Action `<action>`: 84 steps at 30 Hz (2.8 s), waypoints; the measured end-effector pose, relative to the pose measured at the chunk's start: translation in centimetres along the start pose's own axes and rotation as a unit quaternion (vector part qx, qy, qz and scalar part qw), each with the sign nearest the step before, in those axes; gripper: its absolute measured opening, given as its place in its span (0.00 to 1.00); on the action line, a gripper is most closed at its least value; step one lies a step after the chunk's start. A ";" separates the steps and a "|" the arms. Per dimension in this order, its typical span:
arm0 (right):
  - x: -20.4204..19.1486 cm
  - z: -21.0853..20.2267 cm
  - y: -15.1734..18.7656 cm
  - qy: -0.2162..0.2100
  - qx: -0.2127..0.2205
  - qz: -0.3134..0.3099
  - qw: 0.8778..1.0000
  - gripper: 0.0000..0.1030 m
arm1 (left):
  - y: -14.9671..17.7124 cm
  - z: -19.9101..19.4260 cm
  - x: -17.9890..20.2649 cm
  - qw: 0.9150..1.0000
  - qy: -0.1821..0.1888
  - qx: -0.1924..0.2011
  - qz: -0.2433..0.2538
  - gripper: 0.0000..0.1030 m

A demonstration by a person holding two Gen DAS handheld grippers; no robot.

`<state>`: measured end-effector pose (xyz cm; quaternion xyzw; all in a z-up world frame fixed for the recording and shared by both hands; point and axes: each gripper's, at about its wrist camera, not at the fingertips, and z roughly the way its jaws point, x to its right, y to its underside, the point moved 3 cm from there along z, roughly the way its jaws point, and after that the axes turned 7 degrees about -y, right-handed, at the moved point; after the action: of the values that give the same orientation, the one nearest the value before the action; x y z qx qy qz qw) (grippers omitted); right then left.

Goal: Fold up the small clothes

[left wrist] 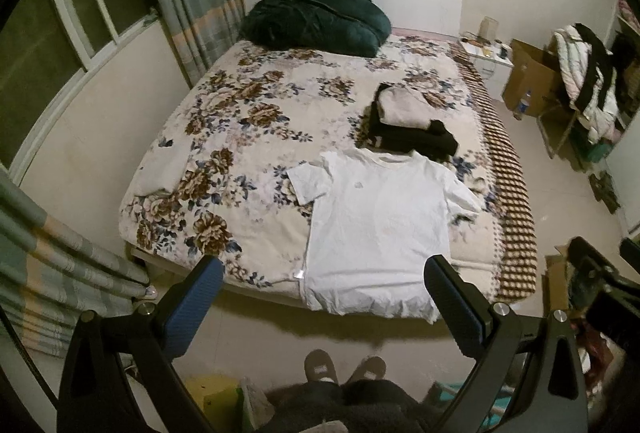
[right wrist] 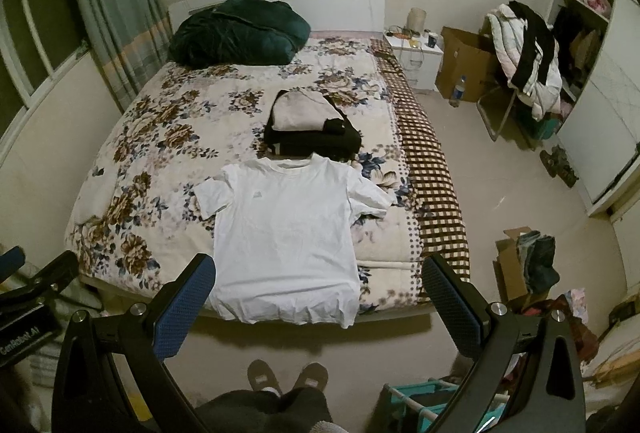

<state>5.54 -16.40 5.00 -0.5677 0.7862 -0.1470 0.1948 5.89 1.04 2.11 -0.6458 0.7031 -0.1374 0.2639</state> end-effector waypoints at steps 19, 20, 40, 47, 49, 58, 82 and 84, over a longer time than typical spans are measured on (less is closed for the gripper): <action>12.4 35.8 -6.9 0.024 -0.105 0.072 0.992 1.00 | -9.6 32.1 6.9 0.990 -0.109 -0.058 0.071 1.00; 12.9 39.0 -7.7 0.022 -0.110 0.074 0.991 1.00 | -10.4 34.6 7.6 0.989 -0.108 -0.061 0.078 1.00; 12.8 89.8 -15.1 0.008 -0.223 -0.074 0.972 1.00 | -17.6 72.1 19.8 0.967 -0.056 -0.074 0.239 1.00; 12.8 94.0 -15.0 -0.034 -0.242 -0.049 0.968 0.75 | -16.4 74.6 20.9 0.963 -0.029 -0.073 0.257 1.00; 12.5 94.3 -14.9 -0.042 -0.242 -0.050 0.968 0.65 | -16.1 74.5 20.8 0.965 -0.021 -0.065 0.254 0.97; 13.0 92.2 -14.7 -0.046 -0.204 -0.063 0.976 0.04 | -15.5 72.3 20.2 0.970 0.024 -0.019 0.239 0.00; 12.8 94.8 -13.7 -0.061 -0.253 -0.099 0.960 0.56 | -15.3 77.3 22.9 0.947 0.139 -0.132 0.258 0.40; 12.8 94.2 -13.5 -0.074 -0.241 -0.101 0.962 0.23 | -15.1 77.1 23.1 0.946 0.149 -0.124 0.261 0.29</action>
<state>57.82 -33.72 -73.66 -0.6836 0.7203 0.0706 0.0939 60.24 -12.14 -57.75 -0.4393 0.8899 -0.0698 0.1010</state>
